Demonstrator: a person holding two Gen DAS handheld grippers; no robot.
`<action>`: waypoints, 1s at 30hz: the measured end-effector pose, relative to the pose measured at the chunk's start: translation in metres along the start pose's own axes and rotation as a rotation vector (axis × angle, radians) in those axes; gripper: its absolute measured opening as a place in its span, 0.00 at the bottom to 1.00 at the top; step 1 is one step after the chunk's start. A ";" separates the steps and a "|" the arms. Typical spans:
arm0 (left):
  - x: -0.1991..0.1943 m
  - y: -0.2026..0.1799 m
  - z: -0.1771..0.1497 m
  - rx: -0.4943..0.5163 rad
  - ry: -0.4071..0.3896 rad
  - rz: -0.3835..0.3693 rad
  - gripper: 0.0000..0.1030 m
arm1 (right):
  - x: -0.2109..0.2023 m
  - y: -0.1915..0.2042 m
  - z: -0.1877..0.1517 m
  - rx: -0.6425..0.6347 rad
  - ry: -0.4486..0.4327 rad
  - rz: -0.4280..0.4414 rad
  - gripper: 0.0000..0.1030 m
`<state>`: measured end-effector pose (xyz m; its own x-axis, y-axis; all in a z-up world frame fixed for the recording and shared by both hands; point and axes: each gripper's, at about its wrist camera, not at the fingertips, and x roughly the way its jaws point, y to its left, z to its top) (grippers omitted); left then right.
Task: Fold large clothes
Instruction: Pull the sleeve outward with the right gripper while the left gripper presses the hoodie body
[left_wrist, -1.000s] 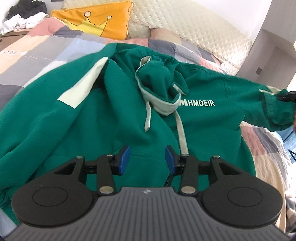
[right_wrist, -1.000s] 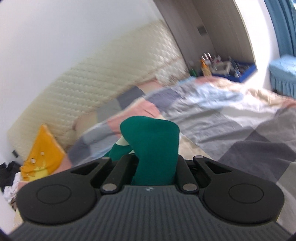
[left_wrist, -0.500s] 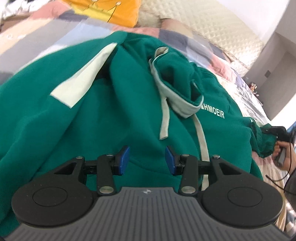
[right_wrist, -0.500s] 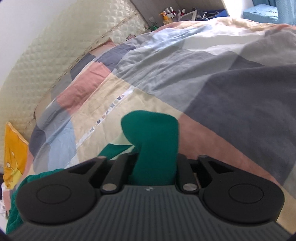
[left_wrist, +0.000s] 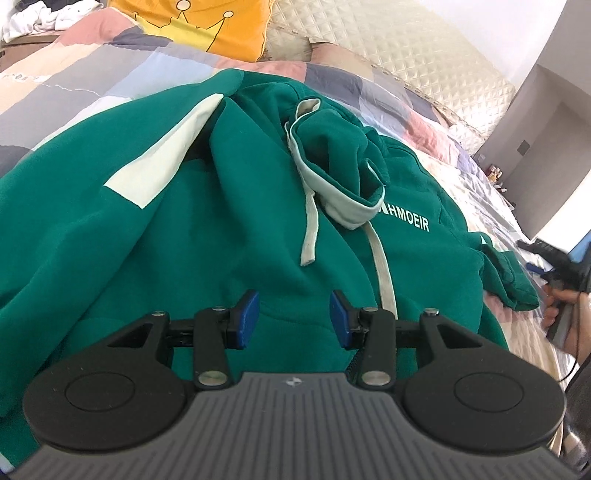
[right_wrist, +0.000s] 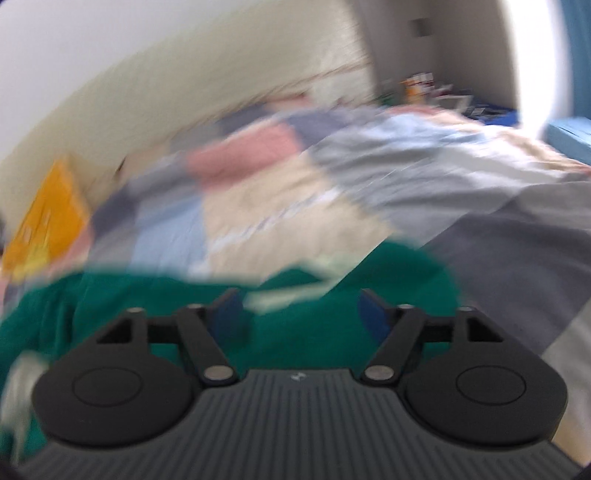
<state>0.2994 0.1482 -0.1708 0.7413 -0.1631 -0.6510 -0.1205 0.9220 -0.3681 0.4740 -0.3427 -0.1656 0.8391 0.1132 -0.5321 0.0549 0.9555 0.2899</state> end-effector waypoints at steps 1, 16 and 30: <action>0.000 0.000 -0.001 -0.003 0.000 -0.003 0.46 | 0.006 0.008 -0.010 -0.041 0.030 0.002 0.74; 0.014 0.001 -0.008 -0.013 0.030 -0.001 0.46 | 0.008 -0.004 -0.019 -0.224 0.016 -0.233 0.41; 0.017 -0.008 -0.007 0.038 0.024 0.027 0.46 | -0.050 -0.178 0.017 0.231 -0.173 -0.516 0.14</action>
<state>0.3085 0.1360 -0.1840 0.7220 -0.1464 -0.6763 -0.1144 0.9386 -0.3253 0.4318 -0.5235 -0.1772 0.7479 -0.4150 -0.5182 0.5794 0.7889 0.2045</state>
